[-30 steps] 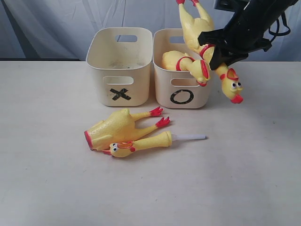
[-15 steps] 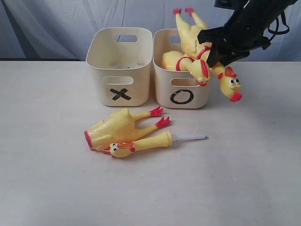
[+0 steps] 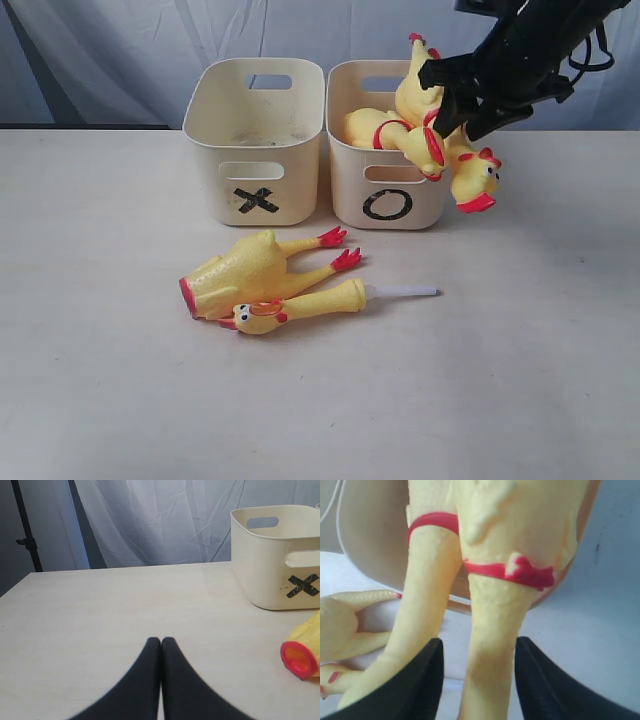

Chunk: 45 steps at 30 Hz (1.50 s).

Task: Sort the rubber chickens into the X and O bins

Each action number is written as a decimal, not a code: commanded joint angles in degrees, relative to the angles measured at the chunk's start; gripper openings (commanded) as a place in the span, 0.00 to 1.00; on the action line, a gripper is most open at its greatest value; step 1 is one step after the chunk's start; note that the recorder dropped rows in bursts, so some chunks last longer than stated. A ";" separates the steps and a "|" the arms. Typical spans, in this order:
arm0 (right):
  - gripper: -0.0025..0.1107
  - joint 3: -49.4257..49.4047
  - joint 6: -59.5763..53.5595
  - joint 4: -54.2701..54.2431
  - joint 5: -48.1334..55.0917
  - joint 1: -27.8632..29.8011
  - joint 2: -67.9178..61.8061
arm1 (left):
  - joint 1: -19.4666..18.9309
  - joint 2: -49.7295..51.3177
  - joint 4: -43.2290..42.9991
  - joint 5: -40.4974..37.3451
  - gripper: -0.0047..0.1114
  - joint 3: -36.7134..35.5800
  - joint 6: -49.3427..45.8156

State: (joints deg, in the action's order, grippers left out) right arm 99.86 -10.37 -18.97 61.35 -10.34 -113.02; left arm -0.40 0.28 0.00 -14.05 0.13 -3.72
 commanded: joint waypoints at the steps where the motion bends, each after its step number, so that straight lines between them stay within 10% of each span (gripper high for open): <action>1: 0.41 2.24 -0.42 -1.29 -0.60 -0.03 0.15 | -0.07 -0.28 0.36 0.78 0.04 -0.13 0.28; 13: 0.40 3.41 -0.42 3.99 -2.16 -0.03 3.55 | -0.07 -0.28 0.36 0.78 0.04 -0.13 0.28; 20: 0.02 3.27 2.51 10.28 -1.92 -0.03 10.36 | -0.07 -0.28 0.36 0.78 0.04 -0.13 0.28; 25: 0.01 2.30 5.13 12.24 -1.63 -0.03 15.87 | -0.07 -0.28 0.36 0.78 0.04 -0.13 0.28; 45: 0.01 -43.52 10.37 11.62 -25.17 -0.03 53.99 | -0.07 -0.28 0.36 0.78 0.04 -0.13 0.28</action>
State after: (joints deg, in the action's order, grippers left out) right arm 61.45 -1.07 -5.53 40.33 -10.45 -64.96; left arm -0.40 0.28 0.00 -14.05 0.13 -3.72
